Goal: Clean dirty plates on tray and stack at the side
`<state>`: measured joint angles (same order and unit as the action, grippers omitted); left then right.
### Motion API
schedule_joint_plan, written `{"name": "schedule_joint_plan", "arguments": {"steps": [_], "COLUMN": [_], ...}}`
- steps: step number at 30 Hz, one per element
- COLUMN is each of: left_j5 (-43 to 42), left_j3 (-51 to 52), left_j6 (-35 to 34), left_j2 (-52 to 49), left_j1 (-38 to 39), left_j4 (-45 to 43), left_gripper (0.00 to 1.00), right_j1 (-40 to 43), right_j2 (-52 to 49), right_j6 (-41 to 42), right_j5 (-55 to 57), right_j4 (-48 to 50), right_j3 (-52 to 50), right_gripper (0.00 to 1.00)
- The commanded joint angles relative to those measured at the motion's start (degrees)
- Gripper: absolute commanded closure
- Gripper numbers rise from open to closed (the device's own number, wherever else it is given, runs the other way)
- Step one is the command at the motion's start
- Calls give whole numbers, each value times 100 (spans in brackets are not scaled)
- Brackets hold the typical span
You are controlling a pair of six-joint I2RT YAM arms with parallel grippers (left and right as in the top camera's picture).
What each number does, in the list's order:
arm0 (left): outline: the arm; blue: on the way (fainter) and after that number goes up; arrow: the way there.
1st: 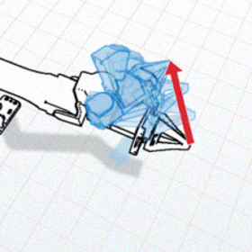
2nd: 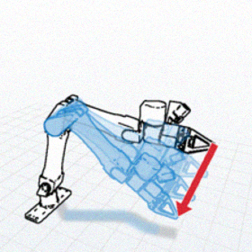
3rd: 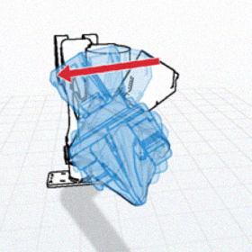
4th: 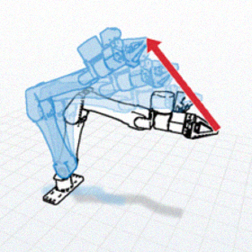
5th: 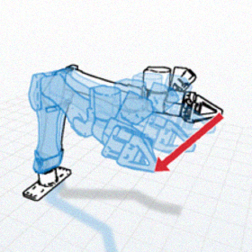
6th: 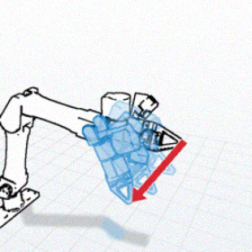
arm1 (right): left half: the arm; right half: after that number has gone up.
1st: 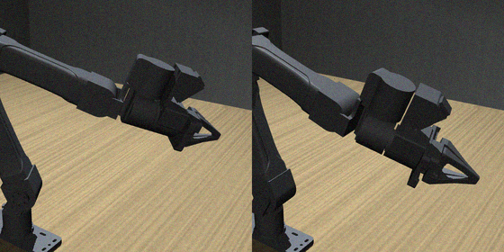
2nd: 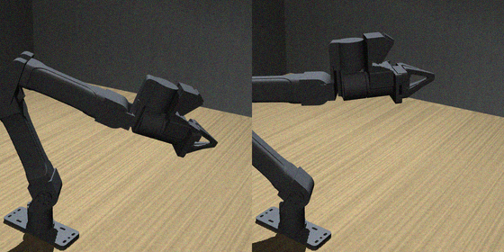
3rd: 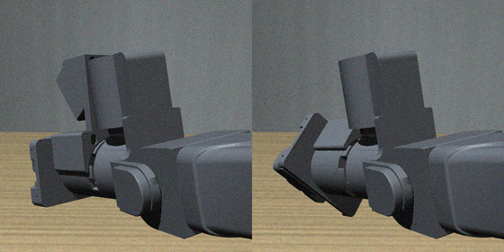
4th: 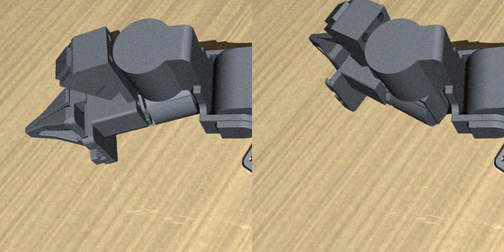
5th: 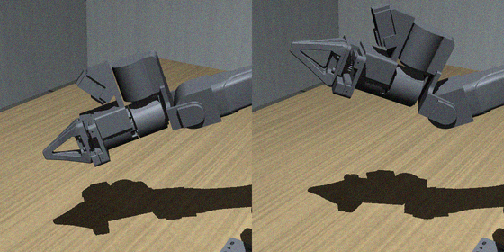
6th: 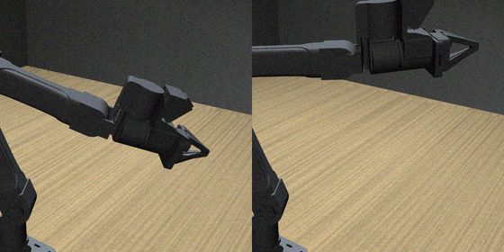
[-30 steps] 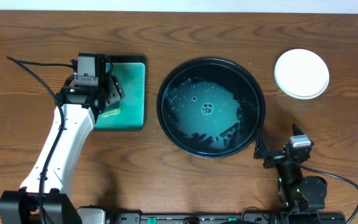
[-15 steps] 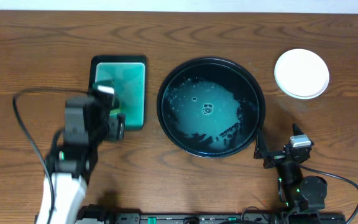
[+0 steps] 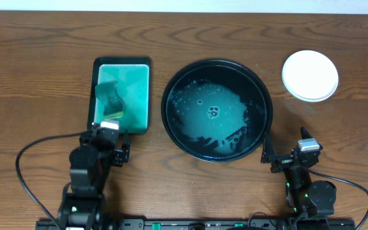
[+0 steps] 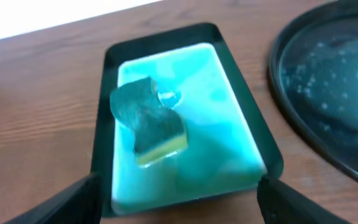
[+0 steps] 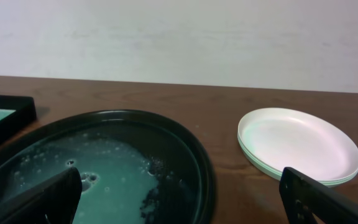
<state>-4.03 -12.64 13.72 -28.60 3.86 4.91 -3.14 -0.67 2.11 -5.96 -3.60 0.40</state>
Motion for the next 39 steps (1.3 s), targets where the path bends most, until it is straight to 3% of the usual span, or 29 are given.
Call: {"name": "schedule_joint_plan", "arguments": {"steps": [1,10,20,39], "left_j5": [302,363,358,363], "left_j3": [413,1091,1244,1244], "left_j6": [-212,-1054,-1084,-1126], "left_j2": [540,2050,2861,2852], "left_j1": [-11,-122,-160,-160], "left_j4": [-96,-157,-105,-74], "left_gripper": [21,21,21,21], "right_j1": [-28,-28,-28,-28], "right_j2": [35,35,35,33], "right_j6": [-90,-90,-90,-90], "right_j5": [-9,-9,-9,-9], "right_j4": [-17,-17,-17,-17], "right_j3": [-11,-11,-11,-11], "right_gripper": [1,1,1,1]}}
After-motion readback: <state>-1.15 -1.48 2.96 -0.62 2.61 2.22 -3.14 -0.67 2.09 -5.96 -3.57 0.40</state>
